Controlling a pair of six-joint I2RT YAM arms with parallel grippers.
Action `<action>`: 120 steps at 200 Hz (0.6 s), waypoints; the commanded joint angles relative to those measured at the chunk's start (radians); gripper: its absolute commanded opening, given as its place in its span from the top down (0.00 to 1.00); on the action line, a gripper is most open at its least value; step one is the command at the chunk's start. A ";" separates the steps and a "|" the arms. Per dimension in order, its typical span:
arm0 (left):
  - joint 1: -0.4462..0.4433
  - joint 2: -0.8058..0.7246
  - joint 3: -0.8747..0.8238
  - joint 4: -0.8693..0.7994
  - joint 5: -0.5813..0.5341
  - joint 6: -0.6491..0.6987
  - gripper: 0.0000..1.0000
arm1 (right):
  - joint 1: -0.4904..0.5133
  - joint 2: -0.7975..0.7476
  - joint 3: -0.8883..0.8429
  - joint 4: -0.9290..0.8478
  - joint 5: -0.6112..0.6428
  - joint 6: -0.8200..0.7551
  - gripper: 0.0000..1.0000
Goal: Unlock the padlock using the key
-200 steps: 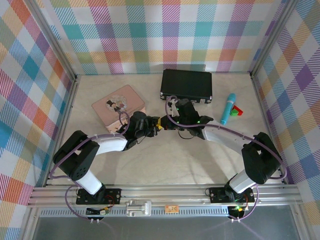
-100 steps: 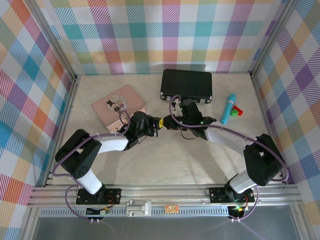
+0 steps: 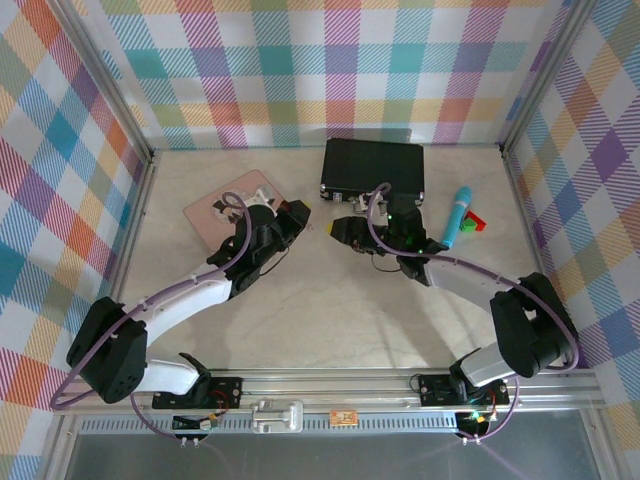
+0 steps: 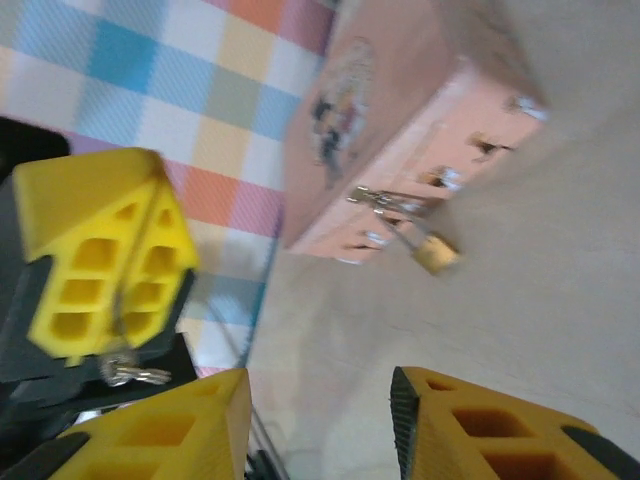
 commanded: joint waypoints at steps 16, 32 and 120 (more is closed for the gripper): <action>-0.030 -0.008 -0.103 0.226 -0.074 0.151 1.00 | 0.011 0.084 -0.050 0.513 -0.072 0.263 0.55; -0.032 0.000 -0.124 0.299 -0.086 0.157 1.00 | 0.030 0.127 -0.043 0.573 -0.067 0.307 0.55; -0.040 -0.003 -0.145 0.369 -0.109 0.144 1.00 | 0.091 0.191 -0.038 0.654 -0.036 0.333 0.62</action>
